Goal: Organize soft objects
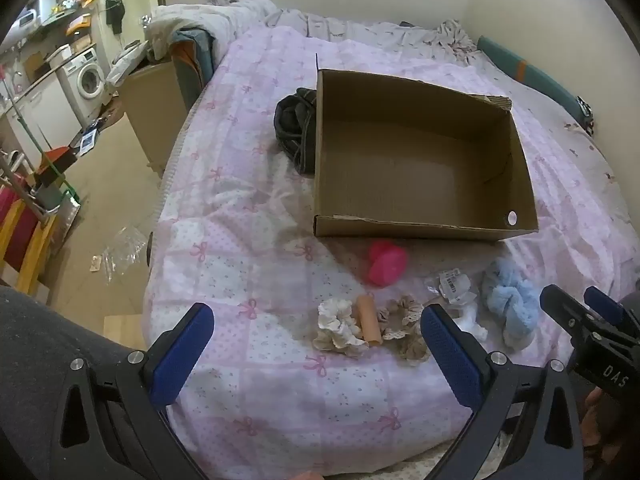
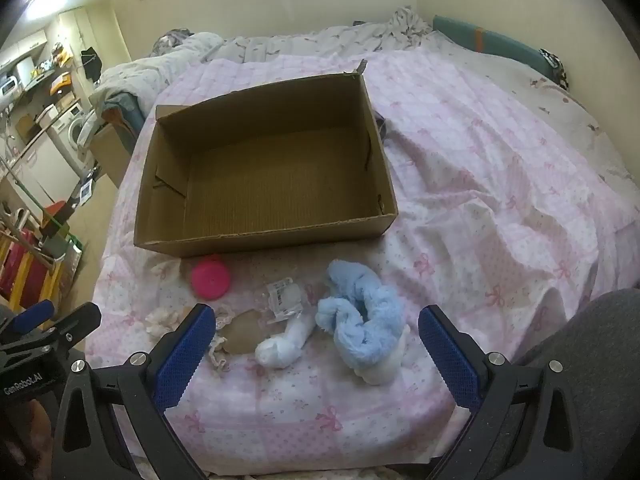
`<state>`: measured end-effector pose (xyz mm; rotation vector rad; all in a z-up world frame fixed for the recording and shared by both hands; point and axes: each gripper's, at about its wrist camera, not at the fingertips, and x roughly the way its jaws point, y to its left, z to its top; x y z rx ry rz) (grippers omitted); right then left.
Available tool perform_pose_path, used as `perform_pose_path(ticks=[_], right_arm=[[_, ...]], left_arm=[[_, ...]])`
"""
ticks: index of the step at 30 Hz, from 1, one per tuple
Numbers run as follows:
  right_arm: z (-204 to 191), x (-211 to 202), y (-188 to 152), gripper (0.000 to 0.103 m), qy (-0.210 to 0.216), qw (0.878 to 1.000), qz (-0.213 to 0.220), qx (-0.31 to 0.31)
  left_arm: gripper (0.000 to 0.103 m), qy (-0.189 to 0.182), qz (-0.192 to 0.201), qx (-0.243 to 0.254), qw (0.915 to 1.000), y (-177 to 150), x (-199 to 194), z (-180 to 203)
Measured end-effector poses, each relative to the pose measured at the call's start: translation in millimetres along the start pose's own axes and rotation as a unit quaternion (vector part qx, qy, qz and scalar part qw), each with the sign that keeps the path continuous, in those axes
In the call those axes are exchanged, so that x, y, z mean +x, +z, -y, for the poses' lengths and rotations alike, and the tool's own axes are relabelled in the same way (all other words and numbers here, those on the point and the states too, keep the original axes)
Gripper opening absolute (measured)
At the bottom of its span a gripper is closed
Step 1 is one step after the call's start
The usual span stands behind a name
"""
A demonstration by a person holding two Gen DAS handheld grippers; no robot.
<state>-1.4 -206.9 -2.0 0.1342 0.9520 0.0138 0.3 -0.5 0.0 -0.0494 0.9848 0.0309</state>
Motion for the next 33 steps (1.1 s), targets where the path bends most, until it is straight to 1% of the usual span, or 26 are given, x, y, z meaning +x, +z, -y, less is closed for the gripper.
perform_pose_path(ticks=[1,8,9,14,16,21,33], right_arm=[[1.3,0.2,0.4,0.103,0.006,1.0,-0.003,0.004],[0.5,1.1,-0.1,0.103,0.007,1.0,-0.004,-0.003],[-0.4,-0.6,0.0,0.103,0.008,1.0,-0.003,0.004],[-1.3,-4.5,-0.4,0.103,0.007,1.0,-0.001,0.0],[-0.7,0.7,-0.9,0.103,0.009,1.0,-0.002,0.001],[-1.3,0.8,-0.9,0.103,0.008,1.0,-0.003,0.001],[-1.2,0.9,-1.1,0.103,0.01,1.0,-0.004,0.001]], left_arm=[[0.103,-0.001,0.0,-0.001,1.0,0.3,0.2,-0.3],[0.103,0.002,0.002,0.002,1.0,1.0,-5.5,-2.4],[0.103,0.003,0.002,0.002,1.0,0.7,-3.6,-2.9],[0.103,0.004,0.001,0.003,1.0,-1.4,-0.3,-3.8],[0.103,0.004,0.001,0.004,1.0,-0.6,-1.2,-5.0],[0.103,0.01,0.0,0.004,0.9999,-3.6,3.6,-1.5],[0.103,0.01,0.0,0.002,0.9999,-4.0,3.8,-1.5]])
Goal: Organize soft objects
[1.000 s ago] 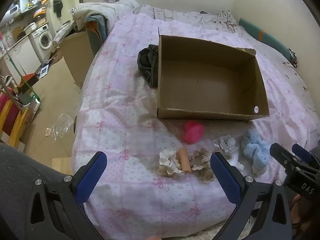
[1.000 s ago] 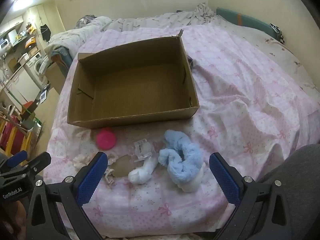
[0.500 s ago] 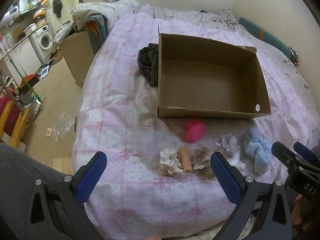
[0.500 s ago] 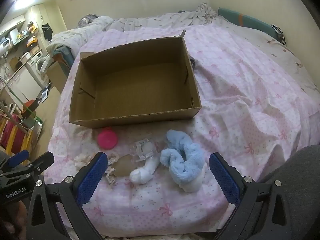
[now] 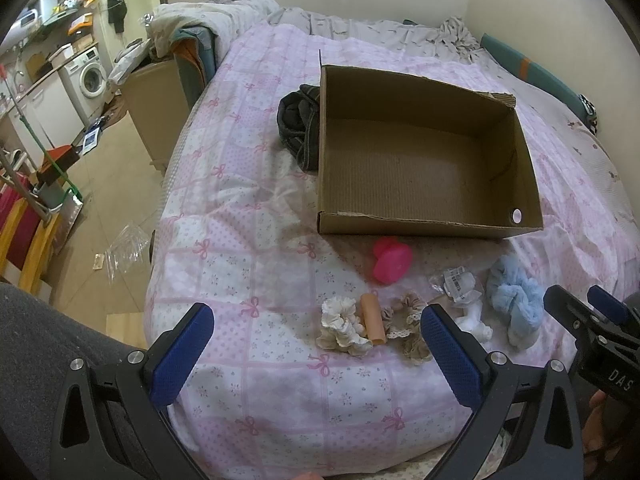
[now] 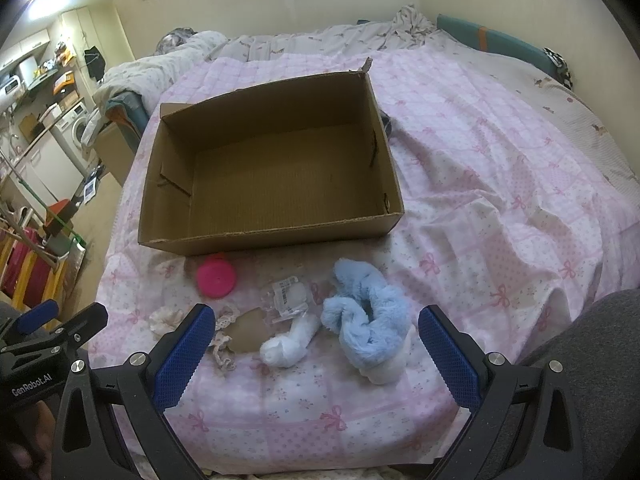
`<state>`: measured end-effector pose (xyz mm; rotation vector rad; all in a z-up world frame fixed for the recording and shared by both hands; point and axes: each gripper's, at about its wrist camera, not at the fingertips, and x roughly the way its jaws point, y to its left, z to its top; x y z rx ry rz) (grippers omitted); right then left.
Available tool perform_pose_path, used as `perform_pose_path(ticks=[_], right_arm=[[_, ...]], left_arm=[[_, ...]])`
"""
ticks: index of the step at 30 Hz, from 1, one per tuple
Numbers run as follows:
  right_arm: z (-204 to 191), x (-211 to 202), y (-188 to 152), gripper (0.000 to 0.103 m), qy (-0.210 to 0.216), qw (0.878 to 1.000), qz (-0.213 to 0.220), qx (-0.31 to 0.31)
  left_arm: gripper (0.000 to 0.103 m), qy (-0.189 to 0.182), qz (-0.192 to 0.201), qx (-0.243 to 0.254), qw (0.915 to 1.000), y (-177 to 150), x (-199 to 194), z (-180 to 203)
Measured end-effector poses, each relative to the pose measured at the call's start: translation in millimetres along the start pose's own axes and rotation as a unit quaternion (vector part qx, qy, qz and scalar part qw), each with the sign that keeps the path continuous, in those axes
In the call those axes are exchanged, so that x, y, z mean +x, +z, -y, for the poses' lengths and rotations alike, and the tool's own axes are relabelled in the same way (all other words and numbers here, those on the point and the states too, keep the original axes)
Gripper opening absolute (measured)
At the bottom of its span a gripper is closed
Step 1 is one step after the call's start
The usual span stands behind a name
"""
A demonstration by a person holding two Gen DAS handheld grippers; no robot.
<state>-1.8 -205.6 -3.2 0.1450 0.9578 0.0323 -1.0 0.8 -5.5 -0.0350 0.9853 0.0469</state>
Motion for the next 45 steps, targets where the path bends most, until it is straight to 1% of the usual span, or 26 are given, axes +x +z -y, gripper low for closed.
perform_pose_path(ticks=[45], right_arm=[[0.9,-0.2,0.0,0.103,0.003,1.0,0.001,0.005]], left_arm=[[0.103,-0.002,-0.002,-0.004,1.0,0.1,0.0,-3.8]])
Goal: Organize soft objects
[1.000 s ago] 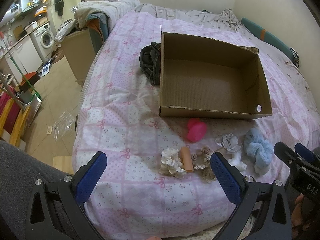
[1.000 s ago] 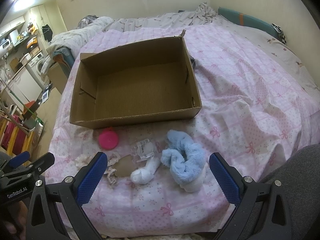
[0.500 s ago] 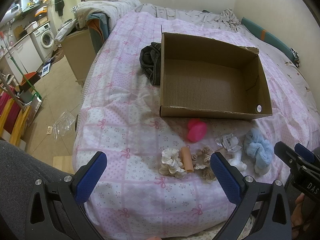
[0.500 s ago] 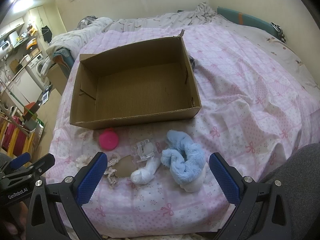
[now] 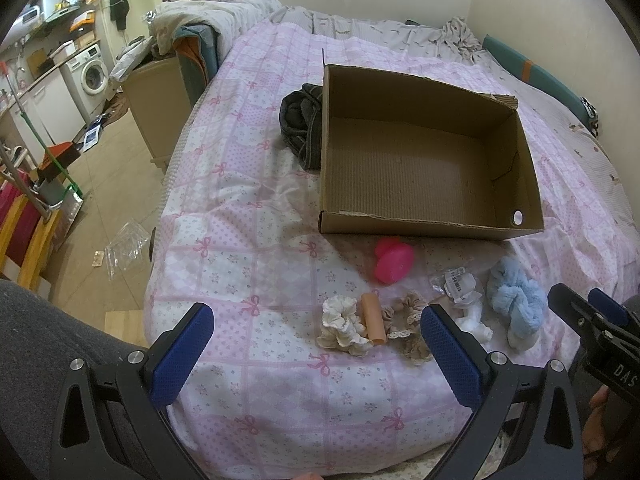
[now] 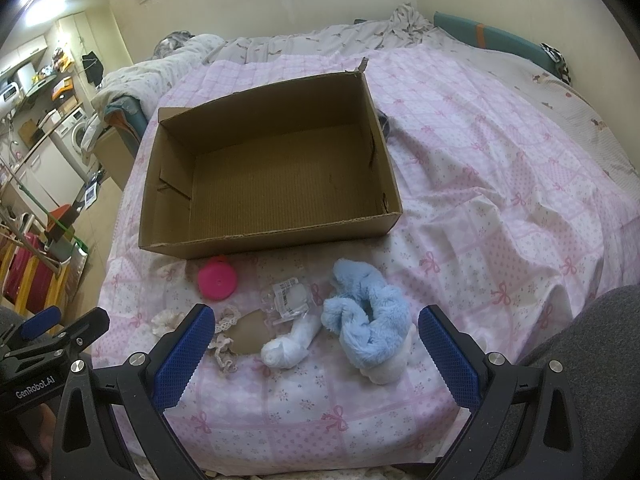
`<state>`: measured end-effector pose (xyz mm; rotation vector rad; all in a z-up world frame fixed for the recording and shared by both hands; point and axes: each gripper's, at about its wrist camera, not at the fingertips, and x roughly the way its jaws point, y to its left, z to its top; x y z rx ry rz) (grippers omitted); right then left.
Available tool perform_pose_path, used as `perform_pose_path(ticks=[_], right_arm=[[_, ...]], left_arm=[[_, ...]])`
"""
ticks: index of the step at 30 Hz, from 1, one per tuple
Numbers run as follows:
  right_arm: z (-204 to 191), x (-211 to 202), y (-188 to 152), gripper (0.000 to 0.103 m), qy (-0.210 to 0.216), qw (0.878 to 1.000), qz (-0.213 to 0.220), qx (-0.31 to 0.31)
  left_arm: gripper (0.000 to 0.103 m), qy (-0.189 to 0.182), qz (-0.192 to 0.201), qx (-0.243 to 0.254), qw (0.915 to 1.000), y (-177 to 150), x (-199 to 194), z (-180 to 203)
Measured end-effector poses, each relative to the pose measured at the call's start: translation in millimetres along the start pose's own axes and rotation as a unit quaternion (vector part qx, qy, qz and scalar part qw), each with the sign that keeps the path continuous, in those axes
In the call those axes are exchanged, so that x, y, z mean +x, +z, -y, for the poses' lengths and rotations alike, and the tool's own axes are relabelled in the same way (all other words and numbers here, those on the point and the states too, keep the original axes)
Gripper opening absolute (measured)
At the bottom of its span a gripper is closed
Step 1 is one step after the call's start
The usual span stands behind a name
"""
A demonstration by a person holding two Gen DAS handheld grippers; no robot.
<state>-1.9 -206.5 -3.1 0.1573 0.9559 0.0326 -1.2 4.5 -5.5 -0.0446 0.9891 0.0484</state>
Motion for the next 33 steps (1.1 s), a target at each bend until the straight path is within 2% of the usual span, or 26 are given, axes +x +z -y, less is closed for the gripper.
perform_pose_path(ticks=[29,33], right_arm=[[0.9,0.2,-0.2,0.103,0.001,1.0,-0.001,0.002],[0.7,-0.7,0.6,0.103,0.0,1.0,-0.001,0.002]], left_arm=[[0.103,-0.002,0.0,-0.004,1.0,-0.6,0.5,0.3],[0.103,-0.007,-0.009,-0.003,0.9999,5.6,-0.9,0.7]])
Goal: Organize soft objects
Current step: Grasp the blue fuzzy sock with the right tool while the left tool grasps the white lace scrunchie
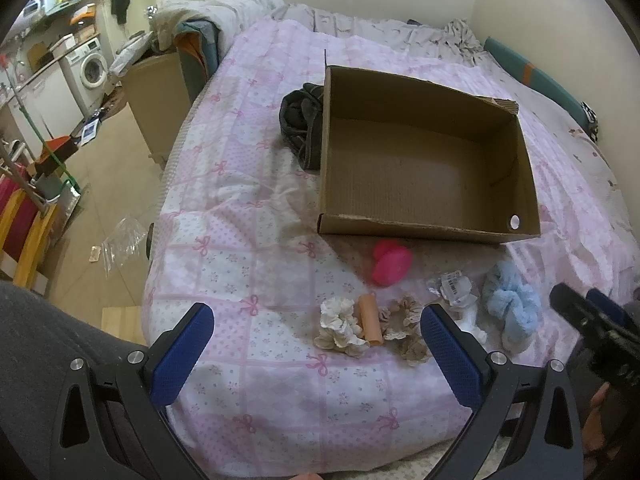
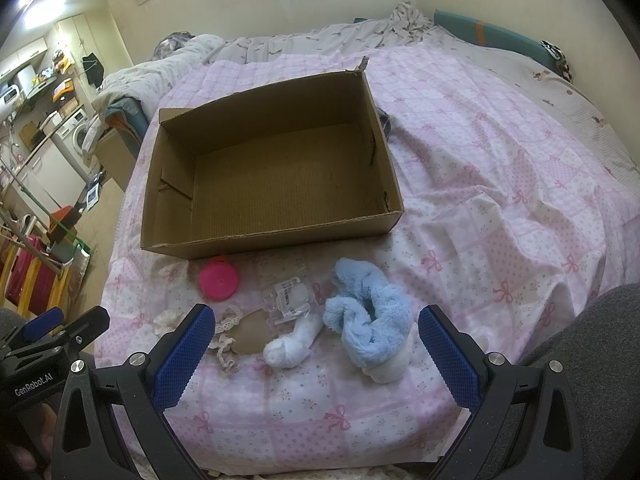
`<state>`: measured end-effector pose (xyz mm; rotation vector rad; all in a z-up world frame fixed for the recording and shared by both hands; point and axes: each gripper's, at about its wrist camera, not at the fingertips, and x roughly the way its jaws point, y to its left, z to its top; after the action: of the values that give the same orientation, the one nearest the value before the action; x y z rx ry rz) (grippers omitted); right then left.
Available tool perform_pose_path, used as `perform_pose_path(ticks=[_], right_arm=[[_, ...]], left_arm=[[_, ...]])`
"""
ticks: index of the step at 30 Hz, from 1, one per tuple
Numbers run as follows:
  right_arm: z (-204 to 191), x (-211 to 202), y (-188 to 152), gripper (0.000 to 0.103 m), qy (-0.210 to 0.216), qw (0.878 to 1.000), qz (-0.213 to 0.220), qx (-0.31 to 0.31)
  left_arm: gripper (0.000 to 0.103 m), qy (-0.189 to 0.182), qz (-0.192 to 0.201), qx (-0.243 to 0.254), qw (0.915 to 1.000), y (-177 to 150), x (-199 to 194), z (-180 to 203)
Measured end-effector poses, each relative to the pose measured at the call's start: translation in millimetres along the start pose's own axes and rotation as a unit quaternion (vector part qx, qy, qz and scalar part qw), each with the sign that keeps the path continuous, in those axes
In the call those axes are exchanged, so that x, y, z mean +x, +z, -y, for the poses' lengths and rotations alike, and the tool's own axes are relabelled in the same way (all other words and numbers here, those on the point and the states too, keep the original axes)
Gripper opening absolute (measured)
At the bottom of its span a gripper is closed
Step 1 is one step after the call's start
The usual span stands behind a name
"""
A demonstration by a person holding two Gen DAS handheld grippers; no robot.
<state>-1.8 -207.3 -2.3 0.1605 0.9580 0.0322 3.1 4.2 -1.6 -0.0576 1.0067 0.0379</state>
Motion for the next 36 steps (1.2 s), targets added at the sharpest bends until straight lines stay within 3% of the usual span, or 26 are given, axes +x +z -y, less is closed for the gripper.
perform_pose_path(ticks=[6,12,15,19,26,28,31,32,33,36], right_arm=[[4,-12,27,0.103,0.046,0.999,-0.016,-0.001],[35,4,54,0.103,0.078,0.992,-0.085,0.044],[54,28,52,0.103,0.088,0.982,-0.133,0.097],[64,64,35,0.103,0.066,0.97,-0.192,0.132],[49,119,4,0.103,0.031,0.957,-0.257,0.132],[38,129,-1,0.092,0.02,0.957,-0.266,0.118],[27,139,-4,0.076,-0.001,0.961,-0.257,0.099],[22,138,-3,0.062,-0.003,0.964,-0.251,0.089],[19,136,-2,0.041,-0.004,0.966,-0.246,0.082],[9,129,3,0.032,0.009,0.97,-0.234,0.072]], left_arm=[[0.103,0.002,-0.024,-0.008,0.9997,34,0,-5],[0.103,0.009,-0.052,0.004,0.9986,57,25,-11],[0.103,0.02,-0.062,0.0,0.9978,52,43,-17],[0.103,0.013,-0.104,-0.026,0.9942,42,69,-25],[0.103,0.007,-0.117,-0.04,0.9923,41,79,-31],[0.102,-0.008,-0.132,-0.053,0.9898,41,86,-36],[0.091,-0.024,-0.163,-0.073,0.9836,36,100,-43],[0.085,-0.031,-0.176,-0.078,0.9808,33,106,-44],[0.078,-0.045,-0.193,-0.087,0.9763,30,112,-44],[0.066,-0.073,-0.223,-0.096,0.9672,24,126,-40]])
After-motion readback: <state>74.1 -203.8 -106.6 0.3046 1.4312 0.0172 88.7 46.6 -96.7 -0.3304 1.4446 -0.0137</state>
